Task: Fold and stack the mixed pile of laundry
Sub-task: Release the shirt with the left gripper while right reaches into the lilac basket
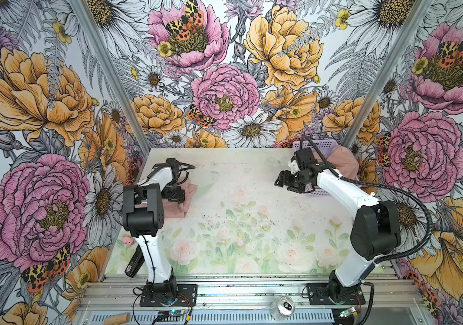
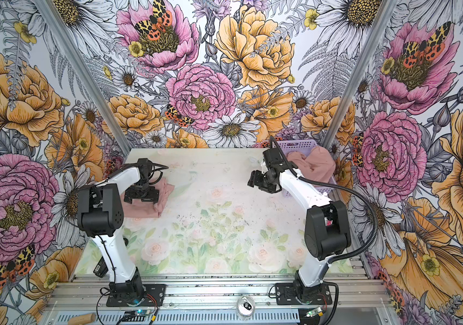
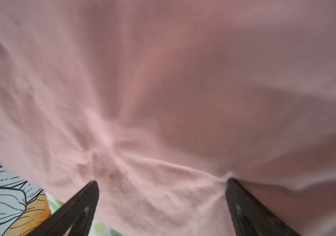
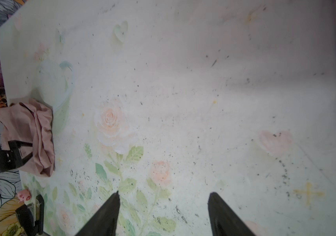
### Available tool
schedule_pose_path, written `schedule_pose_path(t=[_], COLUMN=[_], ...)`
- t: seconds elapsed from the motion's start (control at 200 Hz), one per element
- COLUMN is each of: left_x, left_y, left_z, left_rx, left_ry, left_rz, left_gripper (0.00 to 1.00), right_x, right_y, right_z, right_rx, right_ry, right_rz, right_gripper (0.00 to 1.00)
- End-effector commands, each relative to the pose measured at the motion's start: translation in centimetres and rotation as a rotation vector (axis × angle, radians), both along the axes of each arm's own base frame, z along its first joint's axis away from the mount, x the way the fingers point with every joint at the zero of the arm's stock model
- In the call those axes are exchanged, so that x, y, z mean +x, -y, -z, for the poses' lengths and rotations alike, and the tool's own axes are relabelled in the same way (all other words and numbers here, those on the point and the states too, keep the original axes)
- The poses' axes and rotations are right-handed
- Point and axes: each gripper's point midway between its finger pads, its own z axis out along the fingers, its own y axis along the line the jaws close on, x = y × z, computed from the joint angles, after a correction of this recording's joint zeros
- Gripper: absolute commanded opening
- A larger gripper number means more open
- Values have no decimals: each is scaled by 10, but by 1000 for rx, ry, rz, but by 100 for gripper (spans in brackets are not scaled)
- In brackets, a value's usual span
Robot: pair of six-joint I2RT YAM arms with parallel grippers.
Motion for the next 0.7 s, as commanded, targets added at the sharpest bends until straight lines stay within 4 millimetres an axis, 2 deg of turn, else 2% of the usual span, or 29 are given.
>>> schedule_pose_path(t=[0.0, 0.07, 0.15, 0.165, 0.225, 0.36, 0.455, 0.515, 0.59, 0.62, 0.655, 0.696], left_x=[4, 8, 12, 12, 14, 16, 15, 15, 15, 15, 14, 13], left_y=[32, 54, 83, 87, 110, 158, 179, 186, 194, 196, 198, 199], left_z=[-33, -48, -58, -72, -83, -96, -98, -97, -95, -95, -94, -94], left_rx=[-19, -44, -87, -96, -130, -221, -258, -271, -288, -292, -291, -291], left_ry=[92, 143, 184, 223, 255, 296, 306, 307, 307, 307, 304, 305], left_rz=[28, 53, 83, 88, 119, 180, 204, 210, 217, 220, 225, 226], left_gripper=[99, 99, 99, 99, 99, 99, 99, 99, 99, 99, 99, 99], right_x=[36, 48, 60, 62, 68, 75, 74, 74, 79, 81, 84, 87], right_y=[44, 71, 112, 119, 144, 184, 206, 217, 225, 227, 229, 229], right_z=[-25, -26, -23, -23, -20, -1, 18, 33, 47, 49, 47, 41], right_rx=[-96, -164, -269, -286, -357, -519, -604, -621, -626, -627, -627, -627], right_ry=[100, 107, 99, 98, 89, 25, -35, -68, -93, -94, -86, -69], right_rz=[114, 183, 282, 298, 350, 390, 414, 429, 431, 431, 431, 430], right_gripper=[72, 74, 77, 77, 78, 80, 76, 68, 50, 32, 17, 8])
